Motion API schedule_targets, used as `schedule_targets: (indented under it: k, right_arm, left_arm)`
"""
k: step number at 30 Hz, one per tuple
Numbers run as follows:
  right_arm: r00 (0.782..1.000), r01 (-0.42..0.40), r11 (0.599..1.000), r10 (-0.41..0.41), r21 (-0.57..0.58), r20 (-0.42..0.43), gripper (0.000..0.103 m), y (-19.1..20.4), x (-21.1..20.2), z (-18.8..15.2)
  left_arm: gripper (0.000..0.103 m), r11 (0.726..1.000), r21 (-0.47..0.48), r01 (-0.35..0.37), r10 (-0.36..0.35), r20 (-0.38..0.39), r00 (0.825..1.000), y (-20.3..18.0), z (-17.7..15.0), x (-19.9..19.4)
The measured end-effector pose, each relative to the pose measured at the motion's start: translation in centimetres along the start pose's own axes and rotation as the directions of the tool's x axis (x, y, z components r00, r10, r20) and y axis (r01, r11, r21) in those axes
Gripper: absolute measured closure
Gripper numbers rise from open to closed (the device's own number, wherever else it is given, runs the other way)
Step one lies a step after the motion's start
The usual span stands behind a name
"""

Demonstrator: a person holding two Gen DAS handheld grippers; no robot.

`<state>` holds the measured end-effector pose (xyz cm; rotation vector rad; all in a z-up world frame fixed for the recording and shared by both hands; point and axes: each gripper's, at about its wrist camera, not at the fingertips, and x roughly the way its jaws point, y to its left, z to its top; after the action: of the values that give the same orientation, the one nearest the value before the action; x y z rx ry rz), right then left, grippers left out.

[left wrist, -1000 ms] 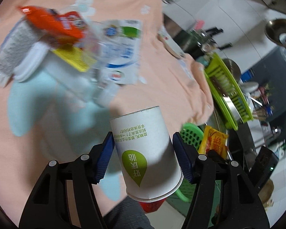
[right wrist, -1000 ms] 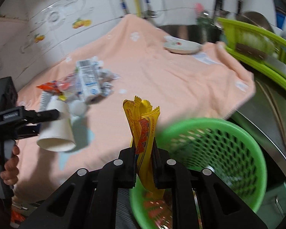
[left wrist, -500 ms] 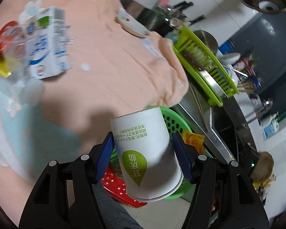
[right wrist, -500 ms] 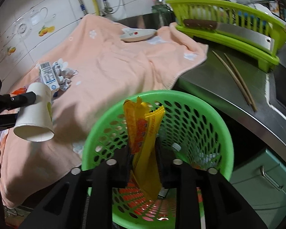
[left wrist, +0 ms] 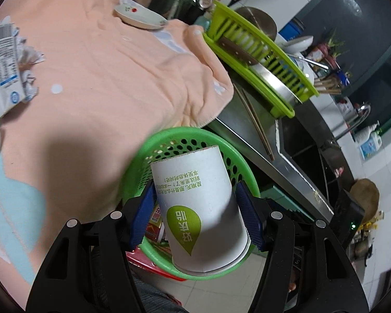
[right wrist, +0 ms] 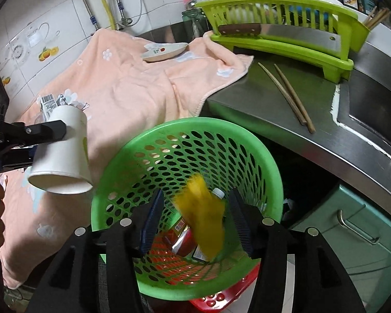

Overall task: Collect trash
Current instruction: 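Drop the white paper cup into the green basket with the left tool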

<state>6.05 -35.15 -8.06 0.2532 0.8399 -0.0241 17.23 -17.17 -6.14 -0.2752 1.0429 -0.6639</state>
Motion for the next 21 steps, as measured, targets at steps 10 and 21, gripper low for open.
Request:
schedule_targets:
  k: [10, 21]
  right_arm:
    - [0.999, 0.005, 1.000, -0.005, 0.014, 0.043, 0.039, -1.2, -1.7, -0.3]
    - [0.999, 0.003, 1.000, -0.004, 0.014, 0.050, 0.036, -1.5, -1.9, -0.7]
  left_arm:
    - [0.041, 0.998, 0.053, -0.033, 0.036, -0.058, 0.998, -2.0, 0.2, 3.3]
    - [0.034, 0.994, 0.081, -0.076, 0.083, -0.084, 0.993, -2.4, -0.5, 4.6]
